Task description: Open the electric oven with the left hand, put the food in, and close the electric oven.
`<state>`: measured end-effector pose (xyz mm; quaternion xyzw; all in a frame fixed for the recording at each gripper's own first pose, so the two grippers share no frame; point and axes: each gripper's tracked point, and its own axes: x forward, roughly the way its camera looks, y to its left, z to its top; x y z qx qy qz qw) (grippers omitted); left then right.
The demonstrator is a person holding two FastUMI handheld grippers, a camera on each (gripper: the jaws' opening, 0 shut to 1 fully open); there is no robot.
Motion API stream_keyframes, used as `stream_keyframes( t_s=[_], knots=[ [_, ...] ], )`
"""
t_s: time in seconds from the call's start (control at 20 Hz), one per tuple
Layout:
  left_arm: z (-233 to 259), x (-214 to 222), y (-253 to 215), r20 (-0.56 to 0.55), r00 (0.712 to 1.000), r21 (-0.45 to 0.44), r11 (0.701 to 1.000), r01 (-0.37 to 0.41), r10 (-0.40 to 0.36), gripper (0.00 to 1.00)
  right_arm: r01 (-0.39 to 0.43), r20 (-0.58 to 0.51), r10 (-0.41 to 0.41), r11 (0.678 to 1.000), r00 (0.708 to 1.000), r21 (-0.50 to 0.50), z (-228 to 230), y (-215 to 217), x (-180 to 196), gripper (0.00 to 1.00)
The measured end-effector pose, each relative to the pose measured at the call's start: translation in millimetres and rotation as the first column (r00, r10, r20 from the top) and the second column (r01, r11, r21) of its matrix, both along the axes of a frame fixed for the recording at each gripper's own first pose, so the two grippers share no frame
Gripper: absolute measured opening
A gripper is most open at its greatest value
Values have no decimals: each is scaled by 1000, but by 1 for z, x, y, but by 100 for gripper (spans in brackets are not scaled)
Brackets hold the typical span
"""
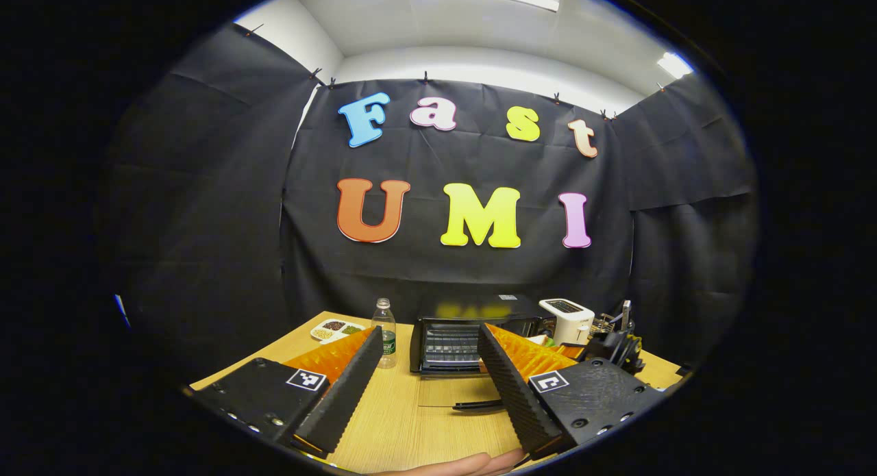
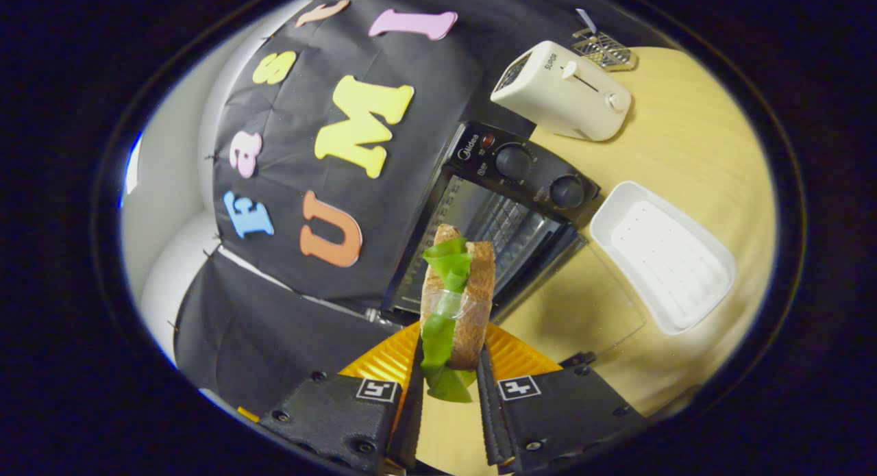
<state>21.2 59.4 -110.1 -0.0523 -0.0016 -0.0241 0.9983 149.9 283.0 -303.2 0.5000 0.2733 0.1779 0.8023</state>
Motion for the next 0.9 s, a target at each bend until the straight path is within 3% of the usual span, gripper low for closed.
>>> stream_keyframes(
  t_s=[0.3, 0.5, 0.75, 0.9],
  knots=[
    [-11, -8, 10, 3, 1000, 37, 999, -6, 6, 92, 194, 80, -191, 980, 978, -38, -22, 53, 67, 40],
    [-8, -13, 24, 9, 1000, 18, 999, -26, 26, 92, 280, 122, -267, 955, 956, -98, -38, 78, 114, 40],
    [-14, -11, 33, 15, 999, 7, 1000, -30, 30, 92, 345, 129, -329, 929, 936, -135, -51, 82, 157, 40],
    [-25, -4, 29, -13, 1000, 5, 1000, -24, 24, 92, 322, 104, -308, 931, 946, -170, -65, 86, 174, 40]
  ],
)
